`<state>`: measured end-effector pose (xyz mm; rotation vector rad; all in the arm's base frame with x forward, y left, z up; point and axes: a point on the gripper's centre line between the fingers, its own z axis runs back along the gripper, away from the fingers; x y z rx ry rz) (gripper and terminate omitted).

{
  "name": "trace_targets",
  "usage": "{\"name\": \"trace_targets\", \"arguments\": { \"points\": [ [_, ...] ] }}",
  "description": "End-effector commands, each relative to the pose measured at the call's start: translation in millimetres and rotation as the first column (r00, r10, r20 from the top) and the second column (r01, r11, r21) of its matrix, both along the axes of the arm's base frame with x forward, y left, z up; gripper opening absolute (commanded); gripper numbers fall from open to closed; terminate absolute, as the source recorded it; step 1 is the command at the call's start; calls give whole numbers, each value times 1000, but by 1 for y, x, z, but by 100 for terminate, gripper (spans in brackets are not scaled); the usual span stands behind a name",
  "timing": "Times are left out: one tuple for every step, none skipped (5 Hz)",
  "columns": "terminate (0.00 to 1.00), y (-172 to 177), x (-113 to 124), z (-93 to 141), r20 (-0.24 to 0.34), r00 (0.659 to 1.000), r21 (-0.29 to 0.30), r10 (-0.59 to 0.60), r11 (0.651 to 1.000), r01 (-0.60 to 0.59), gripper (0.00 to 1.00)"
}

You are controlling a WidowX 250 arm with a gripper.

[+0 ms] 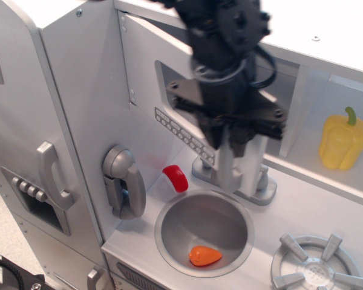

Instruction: Open microwave

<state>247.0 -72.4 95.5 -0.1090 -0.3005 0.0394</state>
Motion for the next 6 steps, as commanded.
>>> {"name": "trace_targets", "arguments": {
  "points": [
    [0,11,-39,26,-202,979,-18,5,1000,-9,100],
    [0,-20,-44,15,-254,966,-2,-38,999,39,100],
    [0,-51,-33,11,-237,971,-25,-20,1000,15,100],
    [0,-86,-19,16,-268,961,-95,-61,995,37,100],
    [0,-107,3,24,-244,968,-136,-61,990,28,100],
    [0,-112,32,30,-234,970,-184,-58,983,15,100]
  ]
}}
